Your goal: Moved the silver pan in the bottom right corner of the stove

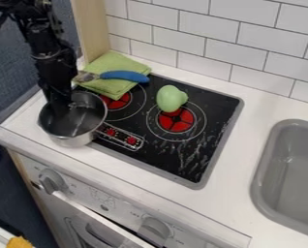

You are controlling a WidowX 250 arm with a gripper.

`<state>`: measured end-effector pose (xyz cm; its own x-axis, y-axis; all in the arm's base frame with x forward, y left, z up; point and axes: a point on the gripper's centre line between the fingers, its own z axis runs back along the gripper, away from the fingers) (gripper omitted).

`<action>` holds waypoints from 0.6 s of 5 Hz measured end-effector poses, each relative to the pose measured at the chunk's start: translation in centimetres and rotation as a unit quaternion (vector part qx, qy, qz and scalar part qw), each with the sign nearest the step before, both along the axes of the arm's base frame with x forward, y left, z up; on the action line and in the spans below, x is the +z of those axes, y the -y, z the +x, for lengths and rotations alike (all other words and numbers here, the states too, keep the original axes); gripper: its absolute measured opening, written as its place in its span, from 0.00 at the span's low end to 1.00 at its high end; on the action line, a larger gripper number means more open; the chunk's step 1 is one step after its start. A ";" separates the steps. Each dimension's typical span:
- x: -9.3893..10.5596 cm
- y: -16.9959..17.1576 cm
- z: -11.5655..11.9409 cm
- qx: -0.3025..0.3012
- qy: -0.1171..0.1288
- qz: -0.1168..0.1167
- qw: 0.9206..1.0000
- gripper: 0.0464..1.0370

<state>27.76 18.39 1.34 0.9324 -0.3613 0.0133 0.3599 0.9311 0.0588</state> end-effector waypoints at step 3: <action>4.7 0.9 -1.5 0.035 0.046 -0.017 0.998 0.03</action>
